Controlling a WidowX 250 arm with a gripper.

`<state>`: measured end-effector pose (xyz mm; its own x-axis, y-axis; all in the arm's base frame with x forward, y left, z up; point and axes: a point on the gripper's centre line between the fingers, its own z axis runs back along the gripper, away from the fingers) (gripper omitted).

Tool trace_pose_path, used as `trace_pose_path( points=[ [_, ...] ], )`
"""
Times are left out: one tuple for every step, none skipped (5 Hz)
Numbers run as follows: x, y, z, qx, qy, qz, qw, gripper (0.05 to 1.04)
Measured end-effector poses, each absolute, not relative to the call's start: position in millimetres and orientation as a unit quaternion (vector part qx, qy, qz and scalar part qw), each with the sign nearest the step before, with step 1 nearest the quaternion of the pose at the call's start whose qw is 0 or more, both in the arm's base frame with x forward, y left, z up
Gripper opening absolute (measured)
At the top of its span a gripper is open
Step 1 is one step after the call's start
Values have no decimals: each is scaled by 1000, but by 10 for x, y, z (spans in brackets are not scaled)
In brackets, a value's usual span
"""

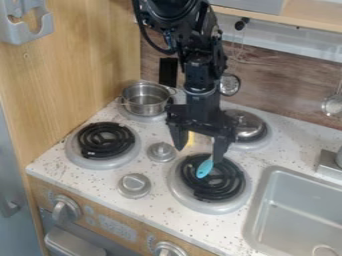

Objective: Put the yellow object on the bottom left burner

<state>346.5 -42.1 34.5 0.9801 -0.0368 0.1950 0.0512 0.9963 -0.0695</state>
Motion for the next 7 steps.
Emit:
trace_pose_path(
  points=[
    [3426,-417,238,-36,-81,-22,996,999],
    [3564,-326,117,-25,-69,-30,997,999],
    [3772,-177,71,-14,-77,-28,996,999],
    [3989,-72,86,2,-92,-36,995,999],
    [4145,88,142,18,-103,-29,994,999],
    [4233,322,126,25,-107,-5,994,999],
    [4299,442,80,25,-110,14,994,999]
  ],
)
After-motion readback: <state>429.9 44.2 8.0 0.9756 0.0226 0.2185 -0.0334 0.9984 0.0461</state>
